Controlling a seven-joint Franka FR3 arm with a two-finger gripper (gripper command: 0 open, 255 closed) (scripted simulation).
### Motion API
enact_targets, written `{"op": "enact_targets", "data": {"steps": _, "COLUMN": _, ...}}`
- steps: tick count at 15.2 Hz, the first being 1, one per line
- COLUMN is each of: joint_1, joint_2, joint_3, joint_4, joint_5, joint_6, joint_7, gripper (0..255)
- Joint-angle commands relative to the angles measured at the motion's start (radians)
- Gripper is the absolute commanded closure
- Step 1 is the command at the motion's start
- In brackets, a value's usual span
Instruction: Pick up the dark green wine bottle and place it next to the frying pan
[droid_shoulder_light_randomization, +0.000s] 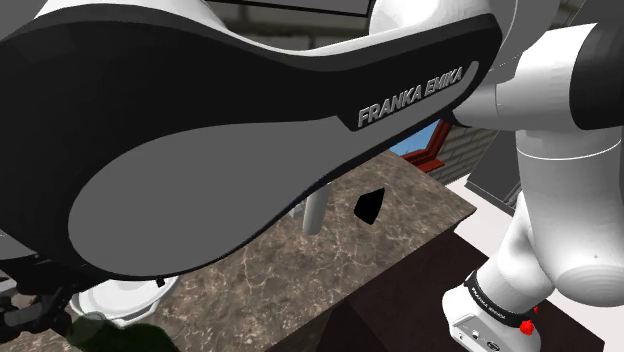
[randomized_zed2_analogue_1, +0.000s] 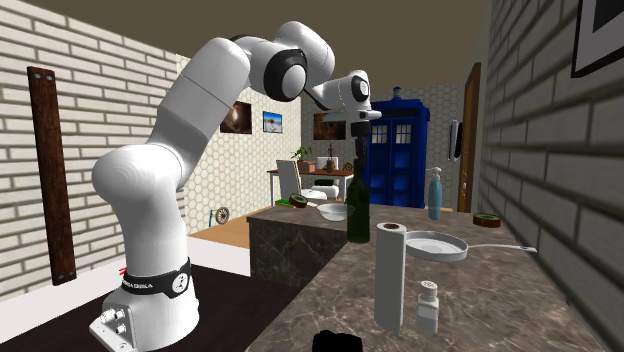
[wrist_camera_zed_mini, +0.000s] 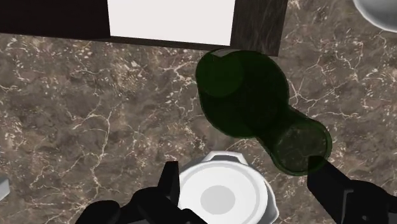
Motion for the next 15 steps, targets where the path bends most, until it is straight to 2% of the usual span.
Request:
{"op": "enact_targets", "data": {"steps": 1, "joint_1": 0.0, "joint_2": 0.0, "joint_3": 0.0, "joint_4": 0.0, "joint_5": 0.0, "joint_6": 0.0, "joint_7": 0.0, "gripper": 0}}
{"op": "enact_targets", "data": {"steps": 3, "joint_1": 0.0, "joint_2": 0.0, "joint_3": 0.0, "joint_4": 0.0, "joint_5": 0.0, "joint_6": 0.0, "joint_7": 0.0, "gripper": 0}}
{"op": "enact_targets", "data": {"steps": 7, "joint_1": 0.038, "joint_2": -0.011, "joint_3": 0.007, "joint_4": 0.122, "joint_5": 0.013, "joint_6": -0.118, "joint_7": -0.022, "gripper": 0}}
{"op": "enact_targets", "data": {"steps": 15, "joint_1": 0.038, "joint_2": -0.011, "joint_3": 0.007, "joint_4": 0.122, "joint_5": 0.013, "joint_6": -0.118, "joint_7": -0.022, "gripper": 0}}
